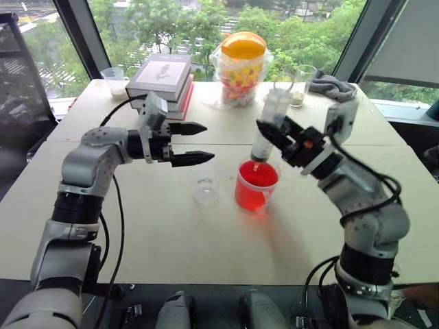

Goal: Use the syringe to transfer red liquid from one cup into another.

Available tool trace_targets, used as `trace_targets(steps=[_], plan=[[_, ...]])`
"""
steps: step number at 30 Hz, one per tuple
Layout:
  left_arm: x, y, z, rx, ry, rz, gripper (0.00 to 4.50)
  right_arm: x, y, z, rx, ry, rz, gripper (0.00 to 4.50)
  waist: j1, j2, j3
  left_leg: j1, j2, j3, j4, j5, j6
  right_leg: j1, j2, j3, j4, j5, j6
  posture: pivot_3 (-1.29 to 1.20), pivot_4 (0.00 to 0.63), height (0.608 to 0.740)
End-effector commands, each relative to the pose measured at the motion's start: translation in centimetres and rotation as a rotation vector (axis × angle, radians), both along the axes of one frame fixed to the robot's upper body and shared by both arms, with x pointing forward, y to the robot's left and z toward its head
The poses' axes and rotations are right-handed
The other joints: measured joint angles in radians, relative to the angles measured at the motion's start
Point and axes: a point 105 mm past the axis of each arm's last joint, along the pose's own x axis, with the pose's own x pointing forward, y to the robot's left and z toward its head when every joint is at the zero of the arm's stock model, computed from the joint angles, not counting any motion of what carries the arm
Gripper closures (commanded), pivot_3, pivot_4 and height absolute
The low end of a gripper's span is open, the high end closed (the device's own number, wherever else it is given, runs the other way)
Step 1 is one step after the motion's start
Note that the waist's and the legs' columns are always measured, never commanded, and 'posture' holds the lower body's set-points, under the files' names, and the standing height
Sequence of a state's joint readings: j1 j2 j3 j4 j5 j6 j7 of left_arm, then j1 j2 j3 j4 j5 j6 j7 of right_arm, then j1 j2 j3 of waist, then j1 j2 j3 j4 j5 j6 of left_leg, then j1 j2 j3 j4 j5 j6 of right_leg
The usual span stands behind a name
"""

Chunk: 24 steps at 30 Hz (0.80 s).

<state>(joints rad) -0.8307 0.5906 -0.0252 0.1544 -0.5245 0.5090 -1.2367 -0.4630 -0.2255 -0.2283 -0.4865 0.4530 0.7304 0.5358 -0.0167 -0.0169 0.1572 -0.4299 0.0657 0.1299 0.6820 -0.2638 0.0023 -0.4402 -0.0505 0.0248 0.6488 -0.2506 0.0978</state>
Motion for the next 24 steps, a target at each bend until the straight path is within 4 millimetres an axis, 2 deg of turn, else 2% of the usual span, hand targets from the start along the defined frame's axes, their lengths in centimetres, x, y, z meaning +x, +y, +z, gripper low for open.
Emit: trace_targets(steps=[1,3,8,13,16,19,24], plan=[[-0.4,-0.2,1.5,-0.002,-0.05,-0.02,0.0,-0.9,0.2,0.8,-0.007,-0.104,-0.014,3.07,-0.003,0.0,0.0,0.0,0.0,0.0,0.0,0.0,0.0,0.0,0.0,0.0,0.0,0.0,0.0,0.0,0.15,0.74],[-0.3,-0.4,1.8,-0.008,-0.053,-0.022,0.0,-0.9,0.3,0.4,-0.01,-0.106,-0.018,3.07,-0.002,0.0,0.0,0.0,0.0,0.0,0.0,0.0,0.0,0.0,0.0,0.0,0.0,0.0,0.0,0.0,0.15,0.74],[0.0,-2.0,4.1,-0.085,-0.071,-0.069,0.0,-1.0,0.8,-0.6,-0.026,-0.102,-0.024,3.07,0.005,0.0,0.0,0.001,0.0,0.0,0.001,0.0,0.0,0.001,0.0,0.0,0.0,0.0,0.0,0.0,0.15,0.74],[0.7,-4.3,6.2,-0.164,-0.081,-0.094,0.0,-0.8,0.8,-0.6,-0.036,-0.109,-0.026,3.07,0.004,0.0,0.0,0.001,0.0,0.0,0.001,0.0,0.0,0.002,0.0,0.0,-0.001,0.0,0.0,0.0,0.15,0.74],[0.8,-6.4,7.2,-0.231,-0.071,-0.132,0.0,-0.8,0.8,-0.8,-0.056,-0.112,-0.029,3.07,0.003,0.0,0.0,0.001,0.0,-0.001,0.001,0.0,0.0,0.001,0.001,0.0,-0.001,0.0,0.0,0.0,0.15,0.74],[0.9,-7.4,7.7,-0.26,-0.059,-0.138,0.0,-0.9,0.8,-0.9,-0.064,-0.112,-0.029,3.07,0.0,0.0,0.0,0.001,0.0,-0.001,0.001,0.0,0.0,0.001,0.001,0.0,-0.001,0.0,0.0,0.0,0.15,0.74],[0.5,-9.2,7.3,-0.251,-0.03,-0.202,0.0,-1.1,1.1,-0.9,-0.079,-0.116,-0.025,3.07,0.0,0.0,0.0,0.001,0.0,-0.002,0.0,0.0,0.0,0.001,0.002,0.001,0.0,0.0,0.0,0.0,0.15,0.74]])
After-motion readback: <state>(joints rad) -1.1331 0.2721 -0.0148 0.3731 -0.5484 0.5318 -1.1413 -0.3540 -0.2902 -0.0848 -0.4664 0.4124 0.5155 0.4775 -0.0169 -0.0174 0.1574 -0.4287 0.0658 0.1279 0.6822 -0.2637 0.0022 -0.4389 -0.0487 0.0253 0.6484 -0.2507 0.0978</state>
